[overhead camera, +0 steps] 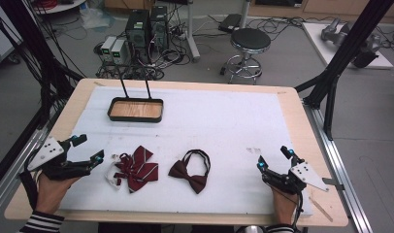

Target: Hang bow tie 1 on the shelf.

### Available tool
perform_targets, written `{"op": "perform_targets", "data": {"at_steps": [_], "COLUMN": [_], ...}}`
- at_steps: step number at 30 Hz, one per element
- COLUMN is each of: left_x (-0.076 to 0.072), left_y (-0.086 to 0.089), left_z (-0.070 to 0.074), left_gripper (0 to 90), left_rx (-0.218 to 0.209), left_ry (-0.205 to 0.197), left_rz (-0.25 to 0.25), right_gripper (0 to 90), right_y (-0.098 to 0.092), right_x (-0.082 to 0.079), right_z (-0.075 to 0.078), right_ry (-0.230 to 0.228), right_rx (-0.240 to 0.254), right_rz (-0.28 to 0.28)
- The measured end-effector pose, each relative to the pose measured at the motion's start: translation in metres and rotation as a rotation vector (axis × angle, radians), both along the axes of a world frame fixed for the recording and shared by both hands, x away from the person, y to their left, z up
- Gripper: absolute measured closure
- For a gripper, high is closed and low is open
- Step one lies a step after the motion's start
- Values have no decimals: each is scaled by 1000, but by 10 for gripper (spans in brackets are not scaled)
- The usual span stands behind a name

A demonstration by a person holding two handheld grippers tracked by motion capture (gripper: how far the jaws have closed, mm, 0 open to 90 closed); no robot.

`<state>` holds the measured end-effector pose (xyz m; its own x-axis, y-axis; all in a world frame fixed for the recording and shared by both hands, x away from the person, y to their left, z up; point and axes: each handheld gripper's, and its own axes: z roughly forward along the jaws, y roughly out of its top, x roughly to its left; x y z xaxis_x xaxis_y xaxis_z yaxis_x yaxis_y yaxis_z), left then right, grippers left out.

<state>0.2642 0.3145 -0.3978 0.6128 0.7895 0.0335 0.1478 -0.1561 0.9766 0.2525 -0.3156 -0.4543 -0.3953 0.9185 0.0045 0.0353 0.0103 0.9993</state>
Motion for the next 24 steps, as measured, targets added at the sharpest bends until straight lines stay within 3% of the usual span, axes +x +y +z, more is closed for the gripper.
{"op": "perform_targets", "data": {"at_steps": [5, 14, 19, 24], "left_x": [1, -1, -1, 2], "left_y": [-7, -27, -41, -55], "left_z": [7, 24, 31, 33], "left_gripper": [142, 145, 145, 147], "left_rx": [29, 169, 220, 256], "left_ry": [28, 117, 127, 167], "left_rz": [-32, -104, -158, -189], "right_gripper": [109, 109, 110, 109], "right_y": [0, 0, 0, 0], "right_x": [0, 0, 0, 0], "right_z": [0, 0, 0, 0], "right_ry": [1, 3, 4, 3], "right_rx": [1, 1, 4, 2], "right_rz": [0, 2, 2, 2]}}
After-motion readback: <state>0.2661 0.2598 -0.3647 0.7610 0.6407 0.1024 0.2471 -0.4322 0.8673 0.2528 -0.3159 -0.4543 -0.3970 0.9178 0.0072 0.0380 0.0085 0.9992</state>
